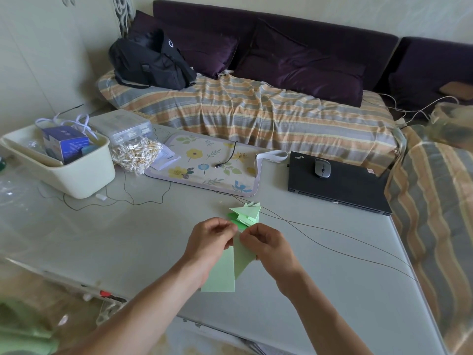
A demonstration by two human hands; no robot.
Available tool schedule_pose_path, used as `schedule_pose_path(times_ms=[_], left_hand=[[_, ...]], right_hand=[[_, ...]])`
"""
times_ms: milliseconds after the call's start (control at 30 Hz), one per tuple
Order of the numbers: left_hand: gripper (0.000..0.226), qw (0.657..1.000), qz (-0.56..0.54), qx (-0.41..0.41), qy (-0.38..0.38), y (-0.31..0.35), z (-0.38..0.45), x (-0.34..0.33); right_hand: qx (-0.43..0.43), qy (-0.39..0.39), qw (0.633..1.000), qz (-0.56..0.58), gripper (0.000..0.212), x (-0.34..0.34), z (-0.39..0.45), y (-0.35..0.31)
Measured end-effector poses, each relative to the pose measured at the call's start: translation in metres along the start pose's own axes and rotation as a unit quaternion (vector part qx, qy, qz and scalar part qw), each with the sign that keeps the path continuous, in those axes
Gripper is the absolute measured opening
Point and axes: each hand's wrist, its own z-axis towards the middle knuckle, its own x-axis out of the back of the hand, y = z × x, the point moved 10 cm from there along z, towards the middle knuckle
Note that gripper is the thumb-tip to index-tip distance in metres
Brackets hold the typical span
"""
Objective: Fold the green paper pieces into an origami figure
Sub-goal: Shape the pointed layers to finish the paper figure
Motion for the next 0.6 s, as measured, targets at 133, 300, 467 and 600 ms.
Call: schedule_pose_path(times_ms=[133,300,467,600], left_hand=[[0.014,0.999,-0.017,0.027,0.034,0.001,0.0,0.008],[0.04,0.996,-0.047,0.068,-0.014,-0.001,-0.001,-0.002],[0.026,0.99,-0.104,0.091,-0.004,-0.006,-0.002,0.0],[0.017,0.992,-0.092,0.08,-0.034,-0.004,-0.002,-0.006]], right_hand=[[-0.016,0.027,0.999,0.001,0.011,0.009,0.002,0.005],[-0.023,0.04,0.999,0.019,0.011,0.015,0.002,0.008],[-0.024,0.073,0.997,0.018,0.011,0.022,0.002,0.008],[-0.02,0.075,0.997,0.011,0.012,0.022,0.002,0.007]])
